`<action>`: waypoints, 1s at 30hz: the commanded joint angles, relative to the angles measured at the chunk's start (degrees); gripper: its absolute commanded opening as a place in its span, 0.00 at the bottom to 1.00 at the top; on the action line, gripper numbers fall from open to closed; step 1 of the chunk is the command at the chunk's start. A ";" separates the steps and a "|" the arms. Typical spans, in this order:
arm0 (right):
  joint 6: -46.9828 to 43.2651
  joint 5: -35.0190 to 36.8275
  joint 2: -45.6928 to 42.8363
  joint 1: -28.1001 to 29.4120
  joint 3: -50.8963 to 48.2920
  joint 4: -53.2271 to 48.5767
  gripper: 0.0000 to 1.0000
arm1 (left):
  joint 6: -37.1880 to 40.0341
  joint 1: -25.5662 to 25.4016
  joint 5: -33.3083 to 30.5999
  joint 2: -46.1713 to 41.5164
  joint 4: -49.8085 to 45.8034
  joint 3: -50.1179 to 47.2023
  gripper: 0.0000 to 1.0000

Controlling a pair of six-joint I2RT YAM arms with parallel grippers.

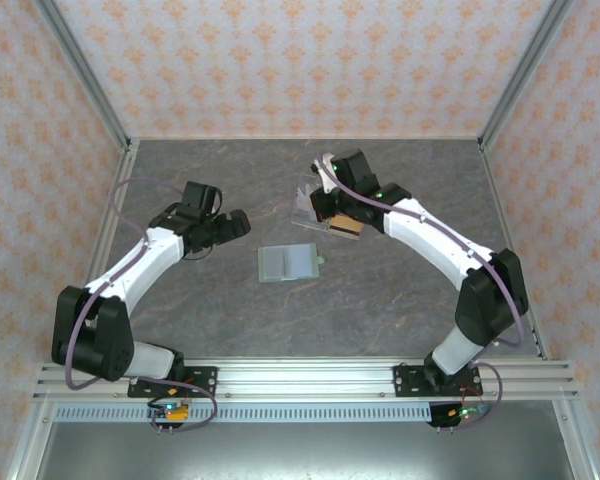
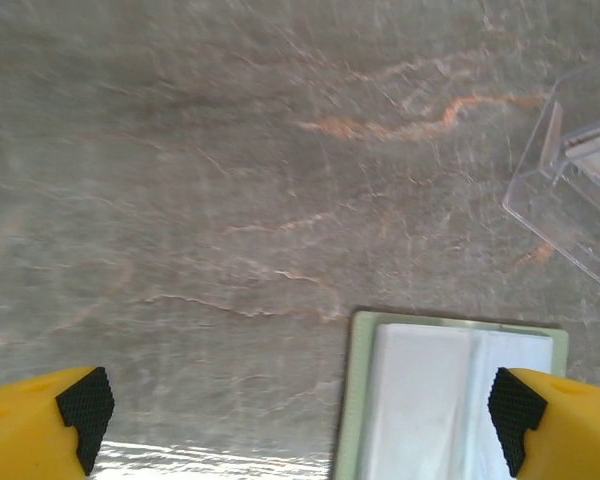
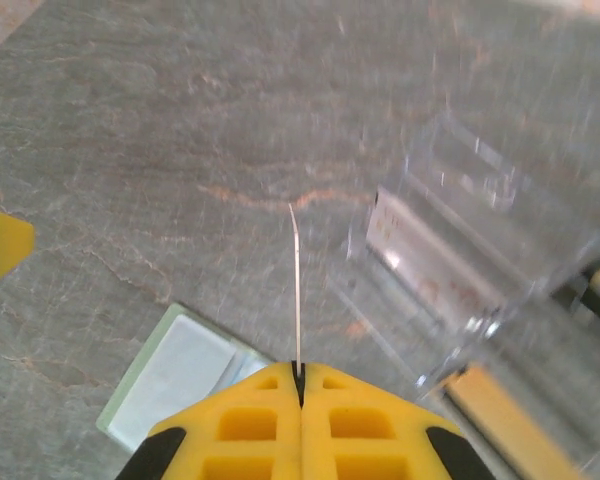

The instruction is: Take the credit cards out of the card holder

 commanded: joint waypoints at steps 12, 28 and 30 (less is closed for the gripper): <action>-35.78 3.20 21.05 -0.43 26.17 -21.34 0.00 | 6.45 4.34 -5.48 -6.75 -6.76 -0.37 1.00; -42.32 9.18 33.89 -1.77 38.85 -30.26 0.00 | 6.83 4.73 -5.59 -5.60 -7.45 0.30 1.00; -42.53 9.64 34.48 -1.91 39.13 -30.36 0.00 | 6.92 4.72 -5.51 -5.49 -7.62 0.41 1.00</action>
